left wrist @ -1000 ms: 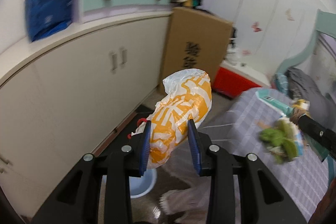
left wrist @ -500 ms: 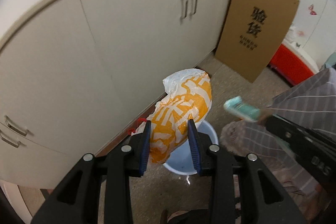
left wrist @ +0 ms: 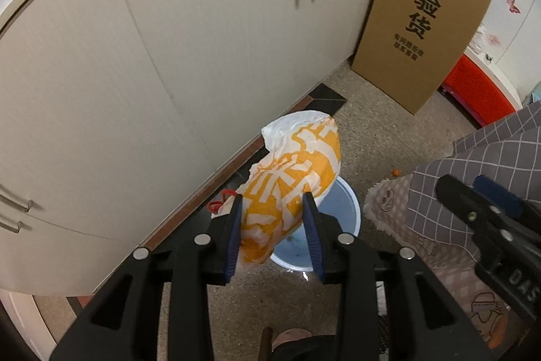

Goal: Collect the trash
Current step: 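Open both tools over the blue wastebasket, dropping the bag and strip, then grasp the green leaf plush with the left tool while the right tool grasps the white-blue carton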

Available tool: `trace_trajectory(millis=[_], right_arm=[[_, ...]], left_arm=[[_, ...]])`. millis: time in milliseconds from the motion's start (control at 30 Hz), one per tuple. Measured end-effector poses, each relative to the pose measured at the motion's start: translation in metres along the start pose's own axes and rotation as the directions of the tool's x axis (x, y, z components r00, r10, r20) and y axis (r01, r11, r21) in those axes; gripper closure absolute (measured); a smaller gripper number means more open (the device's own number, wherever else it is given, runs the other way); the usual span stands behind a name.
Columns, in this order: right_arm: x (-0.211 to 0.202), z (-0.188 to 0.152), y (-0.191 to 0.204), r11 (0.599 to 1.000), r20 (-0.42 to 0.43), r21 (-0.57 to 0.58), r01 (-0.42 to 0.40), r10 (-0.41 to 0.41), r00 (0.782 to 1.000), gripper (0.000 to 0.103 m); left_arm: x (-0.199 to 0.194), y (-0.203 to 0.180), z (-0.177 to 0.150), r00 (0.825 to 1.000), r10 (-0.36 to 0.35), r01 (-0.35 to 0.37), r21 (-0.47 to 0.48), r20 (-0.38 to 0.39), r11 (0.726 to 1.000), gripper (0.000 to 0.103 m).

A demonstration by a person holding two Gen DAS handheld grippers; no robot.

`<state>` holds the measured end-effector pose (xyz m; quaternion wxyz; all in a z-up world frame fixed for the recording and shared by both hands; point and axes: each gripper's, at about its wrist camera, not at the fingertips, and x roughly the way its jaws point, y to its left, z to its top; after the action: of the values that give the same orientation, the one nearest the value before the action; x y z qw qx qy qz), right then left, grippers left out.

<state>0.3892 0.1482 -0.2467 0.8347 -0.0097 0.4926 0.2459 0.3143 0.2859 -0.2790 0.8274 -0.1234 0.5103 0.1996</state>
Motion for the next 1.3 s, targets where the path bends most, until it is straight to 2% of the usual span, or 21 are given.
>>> trace_trajectory(millis=[200, 333, 433, 467, 533, 700, 967, 1300], right_arm=[[-0.03, 0.004, -0.001, 0.999, 0.103, -0.004, 0.044, -0.044, 0.994, 0.031], [-0.048, 0.006, -0.008, 0.998, 0.158, 0.046, 0.033, -0.04, 0.987, 0.03], [-0.062, 0.007, -0.012, 0.997, 0.2, 0.062, 0.044, -0.056, 0.978, 0.029], [-0.067, 0.007, -0.014, 0.997, 0.215, 0.068, 0.046, -0.059, 0.975, 0.029], [-0.074, 0.008, -0.016, 0.996, 0.227, 0.078, 0.039, -0.056, 0.972, 0.028], [-0.089, 0.009, -0.025, 0.993, 0.24, 0.115, 0.022, -0.05, 0.97, 0.027], [-0.118, 0.0, -0.033, 0.99, 0.264, 0.139, 0.013, -0.05, 0.963, 0.024], [-0.176, -0.026, -0.054, 0.979, 0.325, 0.196, 0.048, -0.111, 0.939, 0.023]], left_arm=[[-0.007, -0.01, 0.001, 1.0, -0.016, 0.015, 0.03, 0.012, 0.999, 0.068], [-0.013, -0.015, 0.004, 0.999, -0.025, 0.024, 0.044, 0.025, 0.999, 0.068], [-0.02, -0.019, 0.008, 0.999, -0.025, 0.022, 0.053, 0.046, 0.998, 0.063], [-0.024, -0.019, 0.01, 0.998, -0.024, 0.021, 0.052, 0.056, 0.998, 0.058], [-0.028, -0.02, 0.013, 0.998, -0.021, 0.018, 0.048, 0.066, 0.999, 0.019], [-0.037, -0.023, 0.012, 0.998, -0.023, 0.019, 0.051, 0.067, 0.999, 0.018], [-0.075, -0.035, 0.004, 0.991, -0.055, 0.047, 0.061, 0.125, 0.997, 0.018], [-0.148, -0.064, -0.012, 0.962, -0.149, 0.128, 0.106, 0.227, 0.986, 0.018]])
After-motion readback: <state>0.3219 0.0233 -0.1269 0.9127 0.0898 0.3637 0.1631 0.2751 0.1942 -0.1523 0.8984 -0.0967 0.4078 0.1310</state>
